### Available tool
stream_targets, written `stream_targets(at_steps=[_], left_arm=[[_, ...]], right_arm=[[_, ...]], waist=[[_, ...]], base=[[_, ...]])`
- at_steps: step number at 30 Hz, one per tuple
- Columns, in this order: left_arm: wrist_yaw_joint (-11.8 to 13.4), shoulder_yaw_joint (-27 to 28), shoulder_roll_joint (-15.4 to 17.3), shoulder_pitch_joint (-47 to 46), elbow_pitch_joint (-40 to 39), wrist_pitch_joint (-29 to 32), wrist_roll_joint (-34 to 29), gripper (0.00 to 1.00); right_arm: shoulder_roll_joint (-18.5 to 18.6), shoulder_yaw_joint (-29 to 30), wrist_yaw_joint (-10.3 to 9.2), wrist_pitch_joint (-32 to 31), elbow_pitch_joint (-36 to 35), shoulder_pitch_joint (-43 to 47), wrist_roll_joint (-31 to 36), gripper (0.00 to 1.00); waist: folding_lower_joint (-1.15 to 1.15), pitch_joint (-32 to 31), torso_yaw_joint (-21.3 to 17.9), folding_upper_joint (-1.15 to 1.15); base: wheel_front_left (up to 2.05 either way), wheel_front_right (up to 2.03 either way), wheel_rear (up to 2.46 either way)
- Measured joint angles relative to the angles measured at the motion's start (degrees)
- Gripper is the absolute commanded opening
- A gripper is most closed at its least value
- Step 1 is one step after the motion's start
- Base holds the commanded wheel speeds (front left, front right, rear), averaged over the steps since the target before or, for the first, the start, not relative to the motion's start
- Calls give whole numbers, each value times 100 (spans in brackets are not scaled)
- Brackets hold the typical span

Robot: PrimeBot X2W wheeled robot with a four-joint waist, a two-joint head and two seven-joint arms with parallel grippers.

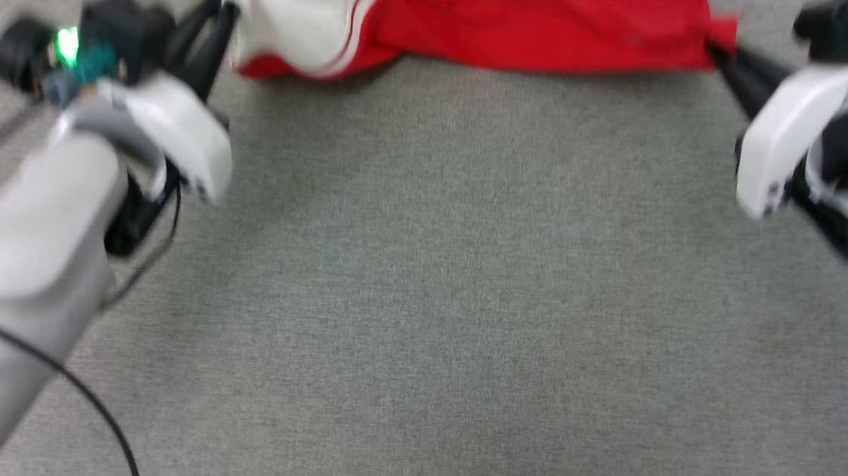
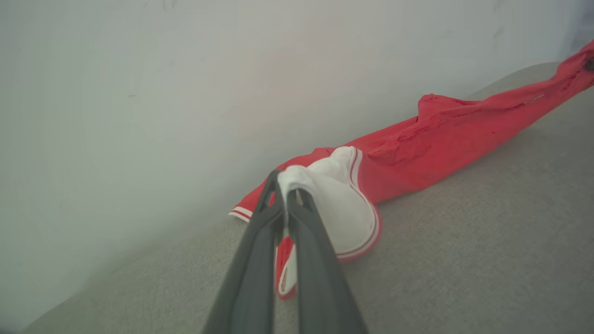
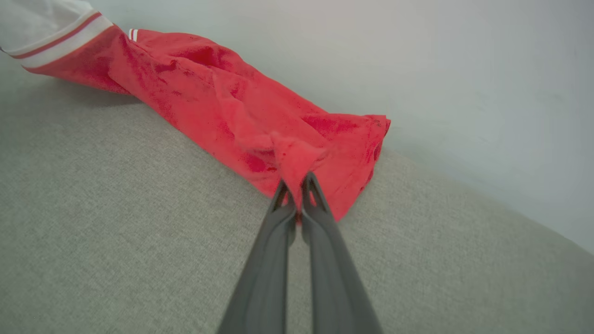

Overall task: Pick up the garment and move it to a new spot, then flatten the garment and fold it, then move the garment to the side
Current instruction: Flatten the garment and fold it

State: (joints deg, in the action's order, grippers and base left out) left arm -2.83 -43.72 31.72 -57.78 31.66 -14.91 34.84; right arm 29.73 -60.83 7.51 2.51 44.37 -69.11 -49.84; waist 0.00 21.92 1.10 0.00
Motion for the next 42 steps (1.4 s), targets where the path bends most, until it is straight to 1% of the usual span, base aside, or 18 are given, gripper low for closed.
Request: stream_targets(at_steps=[1, 6, 7, 8, 12, 17, 24, 27, 33, 38, 42], left_arm=[[112, 49, 46, 304, -168, 0, 56, 0], [495, 94, 299, 1750, -1048, -8, 318, 0], [794, 69, 508, 2641, -1527, 13, 513, 0], [901, 46, 586, 2933, -1704, 29, 583, 0], [1269, -36, 811, 3933, -2348, 164, 838, 0], [1638, -52, 933, 4839, -2851, 188, 1167, 0], [1903, -208, 987, 5824, -3328, 218, 1524, 0], [1947, -277, 1036, 6101, -3332, 221, 1599, 0], [1949, -382, 1006, 6578, -3333, 224, 1844, 0], [1904, -438, 1085, 6603, -3328, 293, 1823, 0], [1867, -393, 1112, 6232, -3345, 312, 1622, 0]], right_arm=[[46, -68, -1, 42, -31, 187, -80, 0], [291, -332, -1, 189, -211, 1085, -456, 0], [419, -510, -1, 253, -367, 1604, -610, 0], [450, -523, -1, 263, -413, 1772, -722, 0], [668, -620, -1, 350, -578, 2337, -945, 0], [961, -726, -1, 402, -853, 3001, -1171, 0], [1280, -750, -1, 454, -1201, 3950, -1460, 0], [1416, -727, -1, 459, -1444, 4391, -1577, 0], [1661, -614, -1, 394, -1860, 4965, -1617, 0], [1689, -368, -1, 331, -1944, 5074, -1495, 0], [1563, -101, -1, 265, -1997, 5077, -1414, 0]], waist=[[0, -89, 3, 0], [0, -543, 26, 0], [-1, -811, 37, 0], [-1, -901, 41, 0], [-1, -1230, 59, 0], [-1, -1582, 97, 0], [-1, -2001, 164, 0], [-1, -2150, 195, 0], [-1, -2280, 158, 0], [-1, -2259, 112, 0], [-1, -2228, 139, 0]], base=[[0, 0, 0], [0, 0, 0], [0, 0, 0], [0, 0, 0], [0, 0, 0], [0, 0, 0], [0, 0, 0], [0, 0, 0], [0, 0, 0], [0, 0, 0], [0, 0, 0]])
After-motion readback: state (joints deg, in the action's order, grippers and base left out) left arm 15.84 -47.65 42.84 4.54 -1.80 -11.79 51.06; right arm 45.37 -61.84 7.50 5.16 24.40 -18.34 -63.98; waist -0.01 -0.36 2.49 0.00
